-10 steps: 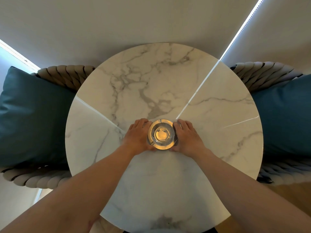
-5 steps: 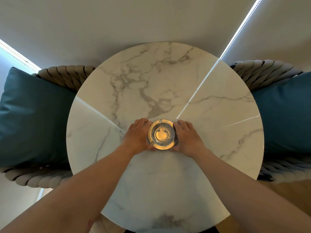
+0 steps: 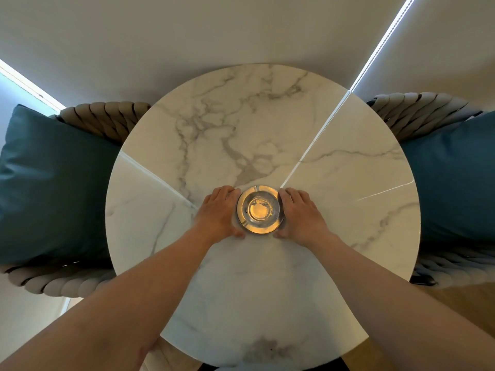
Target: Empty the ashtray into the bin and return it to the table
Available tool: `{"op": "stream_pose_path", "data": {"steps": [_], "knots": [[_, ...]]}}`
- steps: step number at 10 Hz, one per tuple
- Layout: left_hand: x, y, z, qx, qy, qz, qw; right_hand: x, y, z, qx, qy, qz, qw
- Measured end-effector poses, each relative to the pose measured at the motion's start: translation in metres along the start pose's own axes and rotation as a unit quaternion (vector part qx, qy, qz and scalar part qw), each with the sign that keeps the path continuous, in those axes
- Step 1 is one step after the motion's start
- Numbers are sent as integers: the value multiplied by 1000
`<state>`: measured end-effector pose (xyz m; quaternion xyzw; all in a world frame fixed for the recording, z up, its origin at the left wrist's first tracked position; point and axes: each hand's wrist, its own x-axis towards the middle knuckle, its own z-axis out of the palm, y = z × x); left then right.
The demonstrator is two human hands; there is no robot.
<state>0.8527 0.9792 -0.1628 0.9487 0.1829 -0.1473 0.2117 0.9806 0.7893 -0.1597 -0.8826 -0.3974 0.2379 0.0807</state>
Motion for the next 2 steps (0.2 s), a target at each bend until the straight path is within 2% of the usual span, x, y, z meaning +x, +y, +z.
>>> {"op": "stream_pose_path", "data": {"steps": [2], "knots": [[-21, -7, 0, 0, 1, -24, 1000, -14, 9, -1, -5, -8, 21, 1000]]}}
